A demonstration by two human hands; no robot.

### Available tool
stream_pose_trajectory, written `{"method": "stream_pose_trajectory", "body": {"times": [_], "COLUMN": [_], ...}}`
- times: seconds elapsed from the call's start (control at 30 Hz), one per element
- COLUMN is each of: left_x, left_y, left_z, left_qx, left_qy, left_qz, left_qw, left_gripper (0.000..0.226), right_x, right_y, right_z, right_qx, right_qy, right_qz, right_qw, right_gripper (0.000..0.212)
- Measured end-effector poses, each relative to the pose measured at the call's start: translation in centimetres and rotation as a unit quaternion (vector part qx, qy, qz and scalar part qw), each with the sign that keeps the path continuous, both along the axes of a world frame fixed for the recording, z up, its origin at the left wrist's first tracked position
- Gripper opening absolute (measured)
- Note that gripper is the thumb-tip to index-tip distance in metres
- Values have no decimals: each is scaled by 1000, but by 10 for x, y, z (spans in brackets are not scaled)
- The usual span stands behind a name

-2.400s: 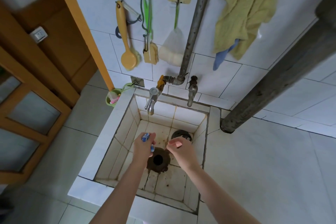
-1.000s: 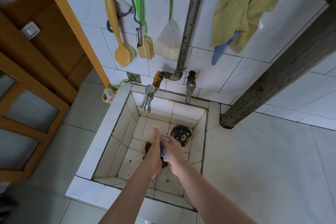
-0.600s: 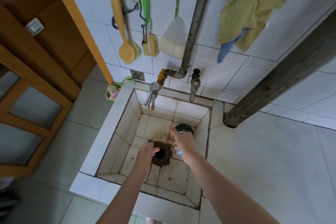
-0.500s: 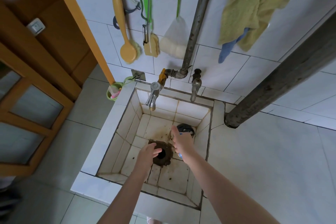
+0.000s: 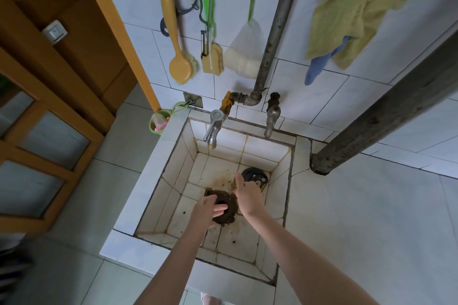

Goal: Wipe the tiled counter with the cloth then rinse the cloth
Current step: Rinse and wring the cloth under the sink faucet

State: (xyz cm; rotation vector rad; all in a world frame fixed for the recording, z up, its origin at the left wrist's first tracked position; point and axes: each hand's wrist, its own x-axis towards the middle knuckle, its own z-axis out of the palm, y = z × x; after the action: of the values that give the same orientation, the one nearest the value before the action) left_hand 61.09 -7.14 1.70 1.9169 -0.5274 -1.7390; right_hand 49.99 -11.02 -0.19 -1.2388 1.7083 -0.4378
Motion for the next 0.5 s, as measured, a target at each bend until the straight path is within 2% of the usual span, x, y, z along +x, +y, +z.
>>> {"method": "stream_pose_trajectory", "body": {"times": [0.07,0.13,0.17,0.2,0.27,0.3,0.37,0.43,0.5], "left_x": [-3,-10,-14,-17,-20,-20,-19,-19,-16], "left_y": [1,-1,-3,-5,-13,-16,-19,-19,-19], "left_z": [3,1,0,-3,-4,-5,-7,-6,-8], "left_qx": [32,42,35,26,8,-3,-26,-61,-86], "left_qy": [120,252,280,285,270,251,175,62,-17], "left_qz": [45,92,126,172,254,261,228,180,140], "left_qw": [991,962,951,943,929,932,957,980,986], "left_gripper": [33,43,45,45,41,40,34,25,21], "right_x": [2,5,10,16,25,27,29,28,18], "right_y": [2,6,8,11,15,16,16,15,13], "right_z": [4,9,12,17,16,13,11,14,17], "right_qx": [-3,37,66,83,104,112,104,83,70], "right_qy": [-74,-228,-298,-328,-278,-222,-101,-89,-147], "right_qz": [-42,-62,-65,-63,-52,-39,6,-6,-77], "right_qw": [996,971,950,939,953,968,989,993,984], "right_gripper": [58,56,55,56,68,76,71,79,77]}}
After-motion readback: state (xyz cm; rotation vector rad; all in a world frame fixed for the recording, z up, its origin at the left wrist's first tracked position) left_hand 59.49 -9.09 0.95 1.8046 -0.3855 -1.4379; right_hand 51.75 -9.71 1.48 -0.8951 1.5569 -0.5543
